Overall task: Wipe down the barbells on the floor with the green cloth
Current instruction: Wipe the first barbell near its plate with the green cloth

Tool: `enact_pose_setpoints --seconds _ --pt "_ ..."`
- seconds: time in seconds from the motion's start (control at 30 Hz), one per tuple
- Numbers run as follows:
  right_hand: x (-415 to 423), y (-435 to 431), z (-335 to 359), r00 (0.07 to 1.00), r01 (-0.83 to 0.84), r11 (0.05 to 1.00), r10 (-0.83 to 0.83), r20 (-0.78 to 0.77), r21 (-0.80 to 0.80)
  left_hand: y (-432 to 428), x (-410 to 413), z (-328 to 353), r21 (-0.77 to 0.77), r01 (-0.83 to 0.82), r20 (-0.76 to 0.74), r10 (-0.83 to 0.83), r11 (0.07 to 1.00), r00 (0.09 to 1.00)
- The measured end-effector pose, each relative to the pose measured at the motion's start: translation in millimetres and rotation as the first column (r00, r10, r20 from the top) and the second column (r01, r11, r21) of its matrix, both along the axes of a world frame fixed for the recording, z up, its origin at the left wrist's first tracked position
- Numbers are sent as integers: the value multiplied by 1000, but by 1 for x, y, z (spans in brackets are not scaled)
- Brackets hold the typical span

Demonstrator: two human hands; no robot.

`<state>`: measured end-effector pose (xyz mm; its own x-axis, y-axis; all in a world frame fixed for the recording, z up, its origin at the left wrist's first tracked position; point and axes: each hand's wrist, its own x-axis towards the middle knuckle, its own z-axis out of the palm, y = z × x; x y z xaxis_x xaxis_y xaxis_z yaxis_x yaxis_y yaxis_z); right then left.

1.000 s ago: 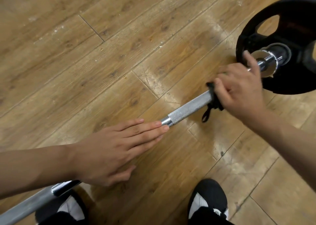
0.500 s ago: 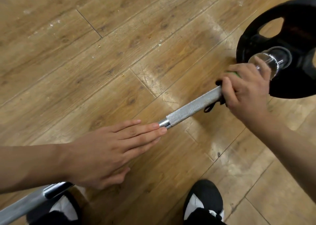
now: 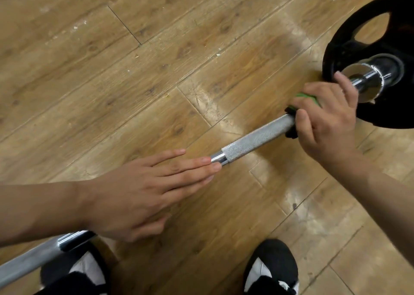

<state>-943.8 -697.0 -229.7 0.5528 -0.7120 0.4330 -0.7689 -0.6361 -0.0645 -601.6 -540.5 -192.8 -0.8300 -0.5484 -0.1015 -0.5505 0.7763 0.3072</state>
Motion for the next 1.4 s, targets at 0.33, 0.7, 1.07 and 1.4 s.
enact_pose_setpoints --seconds 0.33,0.7,1.07,1.4 --pt "99 72 -4 972 -197 973 178 154 119 -17 15 -4 -22 -6 -8 6 1000 1000" --pt "78 -14 4 894 399 899 -425 142 179 -43 41 -3 -80 -41 27 44 996 999" --pt "60 -70 -9 989 143 990 -142 50 -12 -59 64 2 -85 -135 79 142 987 987" --pt "173 -8 -11 983 -8 997 -6 183 79 -63 71 -11 -183 -328 70 345 927 936"
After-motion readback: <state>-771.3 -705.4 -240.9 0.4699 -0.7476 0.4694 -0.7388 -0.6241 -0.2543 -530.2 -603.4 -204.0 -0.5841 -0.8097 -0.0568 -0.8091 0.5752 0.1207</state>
